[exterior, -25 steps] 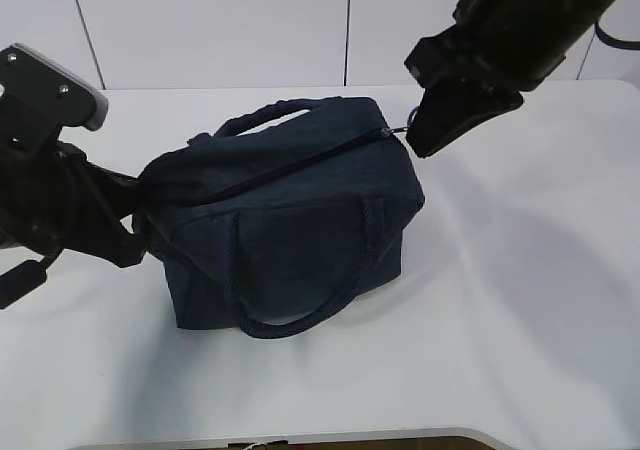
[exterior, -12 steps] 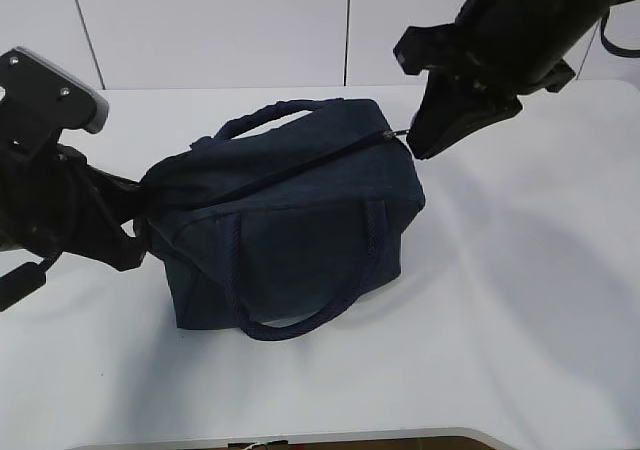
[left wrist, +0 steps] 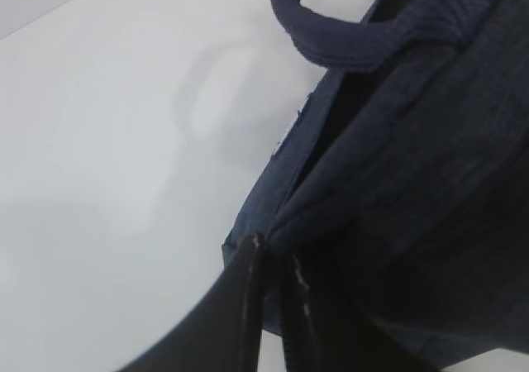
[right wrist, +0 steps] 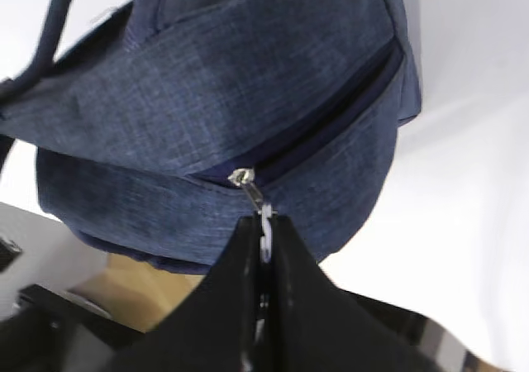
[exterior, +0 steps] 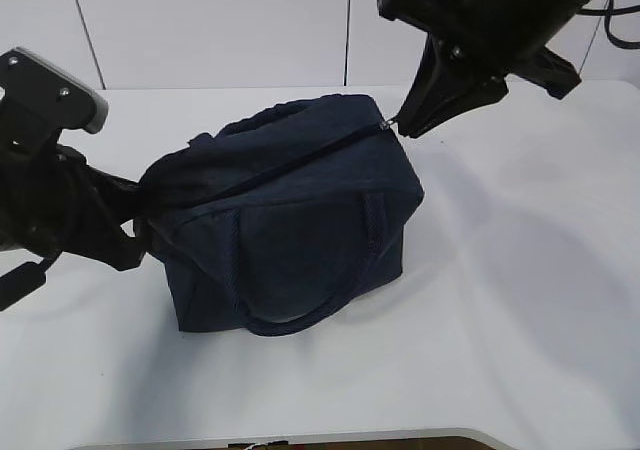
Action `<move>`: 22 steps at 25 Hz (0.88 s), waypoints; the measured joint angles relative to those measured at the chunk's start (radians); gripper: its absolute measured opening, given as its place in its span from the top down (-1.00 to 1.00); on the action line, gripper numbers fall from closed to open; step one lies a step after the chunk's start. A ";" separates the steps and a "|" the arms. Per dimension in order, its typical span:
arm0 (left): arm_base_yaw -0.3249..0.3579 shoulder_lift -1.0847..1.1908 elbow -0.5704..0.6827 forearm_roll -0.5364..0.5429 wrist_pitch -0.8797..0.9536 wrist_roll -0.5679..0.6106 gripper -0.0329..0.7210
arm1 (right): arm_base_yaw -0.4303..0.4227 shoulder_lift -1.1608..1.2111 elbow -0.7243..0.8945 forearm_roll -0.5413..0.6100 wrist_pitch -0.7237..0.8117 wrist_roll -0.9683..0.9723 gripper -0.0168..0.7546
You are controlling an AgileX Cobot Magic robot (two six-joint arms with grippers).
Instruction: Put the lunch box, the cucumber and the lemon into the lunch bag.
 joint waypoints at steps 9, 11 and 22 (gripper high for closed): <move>0.002 0.000 0.000 0.000 0.000 0.000 0.92 | -0.004 0.032 -0.003 0.098 0.000 0.125 0.94; 0.002 0.000 0.000 0.000 0.000 0.000 0.96 | -0.004 0.039 -0.003 0.112 0.000 0.127 0.94; 0.002 0.000 0.000 0.000 -0.002 0.000 0.98 | -0.092 0.046 -0.003 0.176 0.000 0.130 0.94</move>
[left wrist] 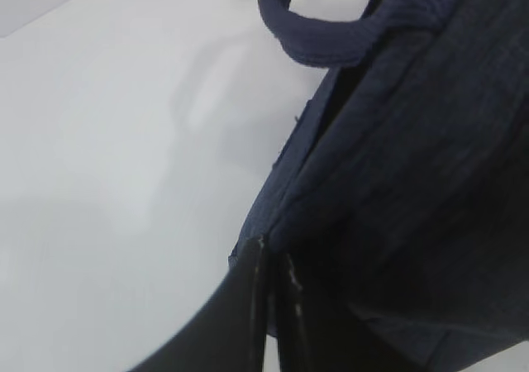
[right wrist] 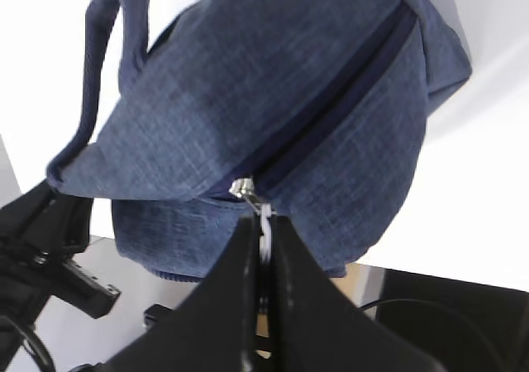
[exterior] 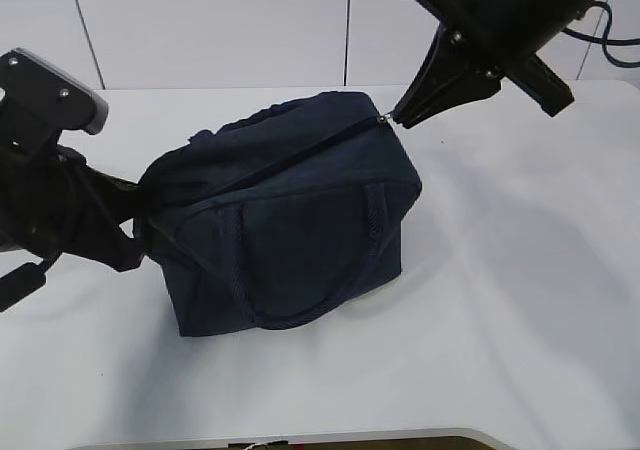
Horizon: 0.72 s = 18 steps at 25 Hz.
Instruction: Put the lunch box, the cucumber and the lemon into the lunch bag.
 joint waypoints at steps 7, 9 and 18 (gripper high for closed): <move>0.000 0.000 0.002 0.000 0.000 0.000 0.98 | -0.013 0.016 0.000 0.009 0.000 -0.009 0.94; 0.000 0.000 0.002 0.000 0.000 0.000 0.98 | -0.019 0.023 0.000 0.006 0.000 -0.011 0.94; 0.000 0.000 0.002 0.000 0.000 0.000 0.98 | -0.075 0.027 0.000 -0.008 0.008 -0.029 0.94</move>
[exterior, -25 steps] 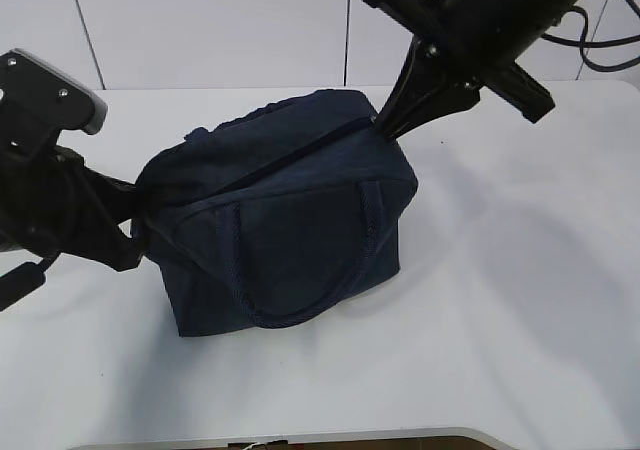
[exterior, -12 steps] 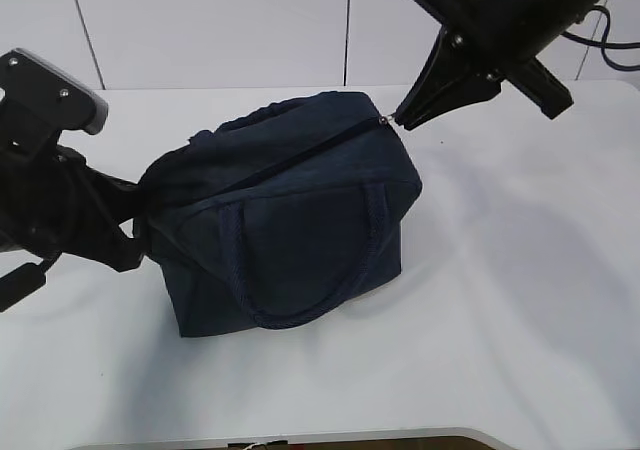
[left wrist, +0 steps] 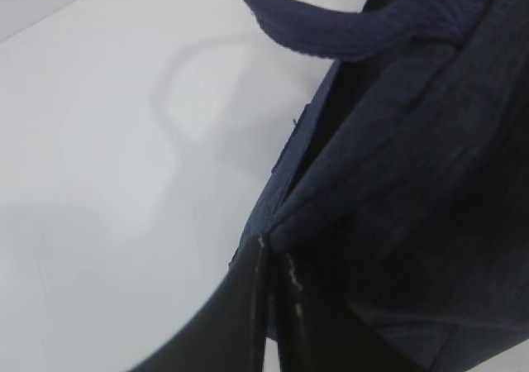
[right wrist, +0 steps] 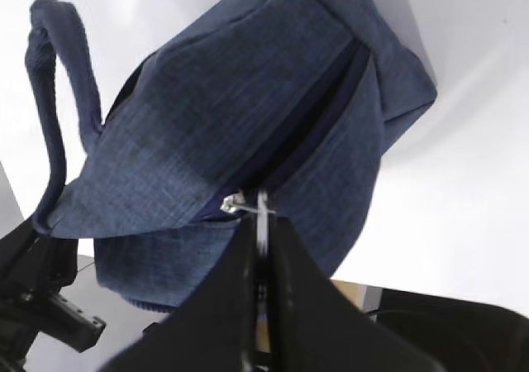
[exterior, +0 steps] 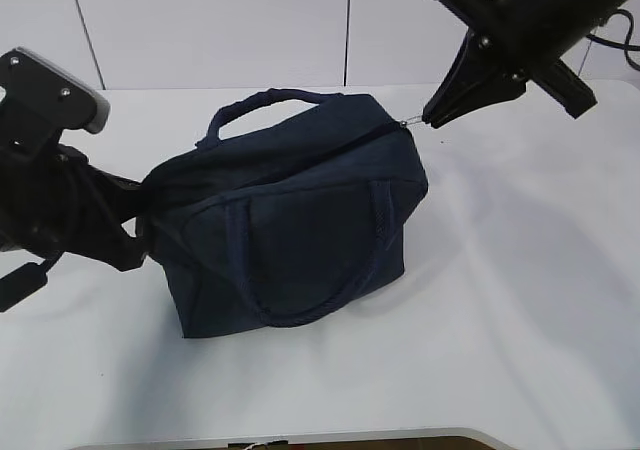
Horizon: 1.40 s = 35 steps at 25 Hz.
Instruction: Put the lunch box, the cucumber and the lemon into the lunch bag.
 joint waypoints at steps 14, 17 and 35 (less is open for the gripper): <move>0.000 0.000 0.000 -0.010 -0.007 0.000 0.98 | -0.015 0.100 -0.010 -0.067 -0.006 -0.095 0.94; 0.000 0.000 0.000 -0.014 -0.007 0.000 0.98 | -0.015 0.128 -0.010 -0.072 -0.012 -0.111 0.94; 0.000 0.000 0.000 -0.024 -0.029 0.000 0.98 | -0.014 0.154 -0.130 -0.180 0.006 -0.140 0.94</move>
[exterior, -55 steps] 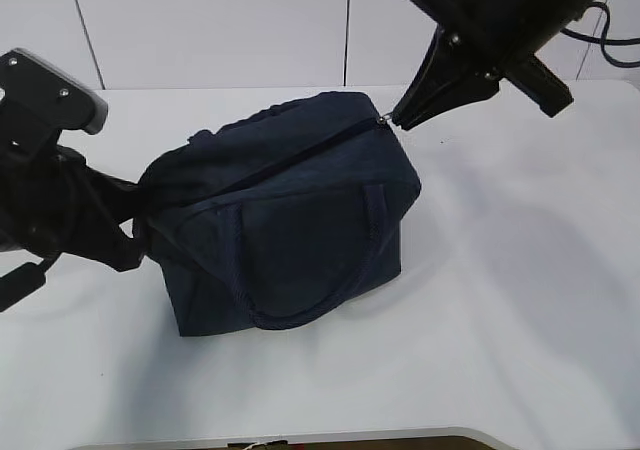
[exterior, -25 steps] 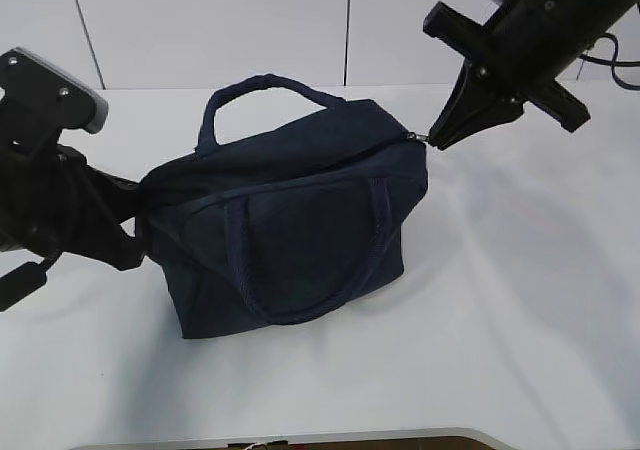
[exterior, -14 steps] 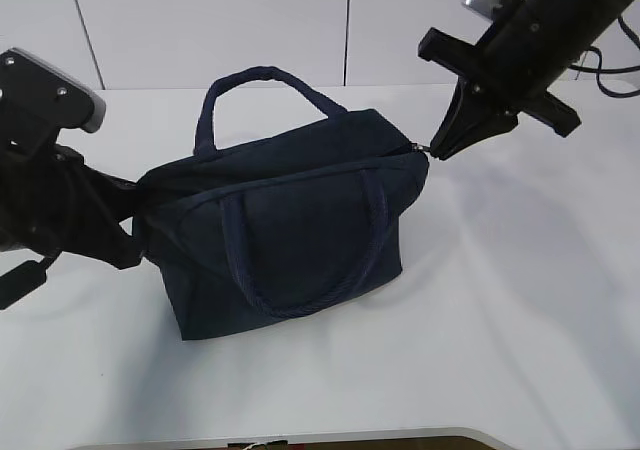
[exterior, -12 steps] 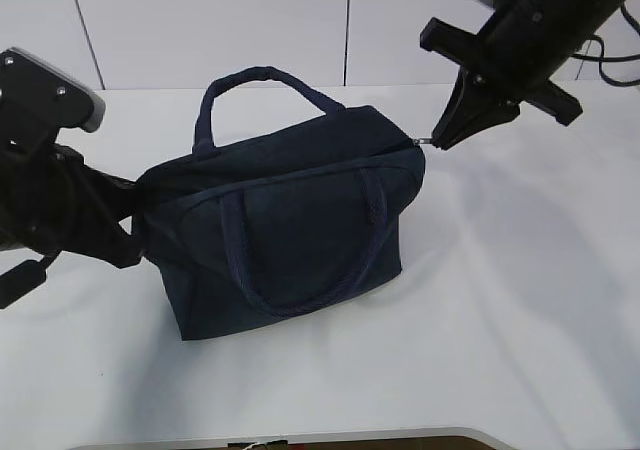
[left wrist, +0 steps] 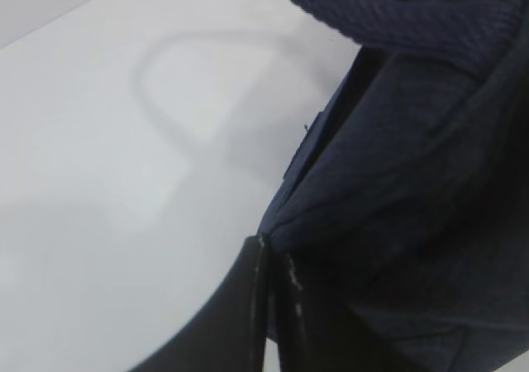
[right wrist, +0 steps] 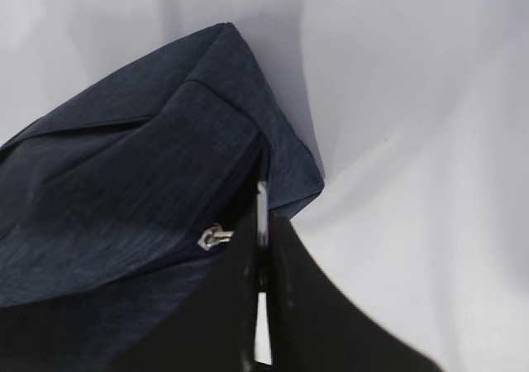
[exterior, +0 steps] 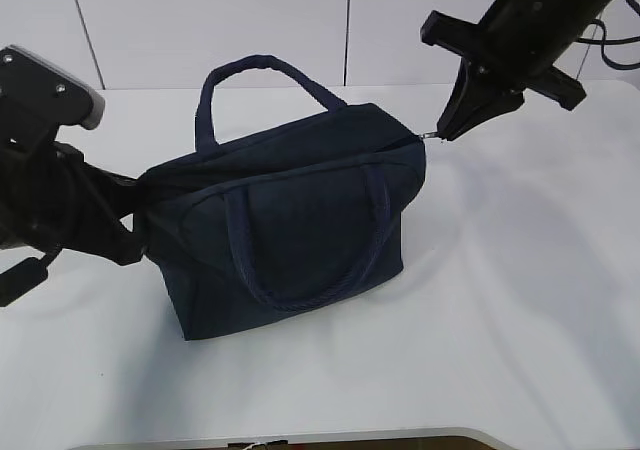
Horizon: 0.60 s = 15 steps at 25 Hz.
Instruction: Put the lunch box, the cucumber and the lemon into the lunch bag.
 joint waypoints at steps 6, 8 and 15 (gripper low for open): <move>0.000 0.000 0.000 -0.019 0.000 0.000 0.98 | 0.000 0.039 -0.005 -0.030 0.000 -0.013 0.94; 0.000 0.000 0.000 -0.021 0.000 0.000 0.98 | 0.000 0.052 -0.007 -0.036 -0.002 -0.021 0.94; 0.000 0.000 0.002 -0.023 -0.010 0.000 0.98 | -0.002 0.090 -0.007 0.023 -0.008 -0.083 0.94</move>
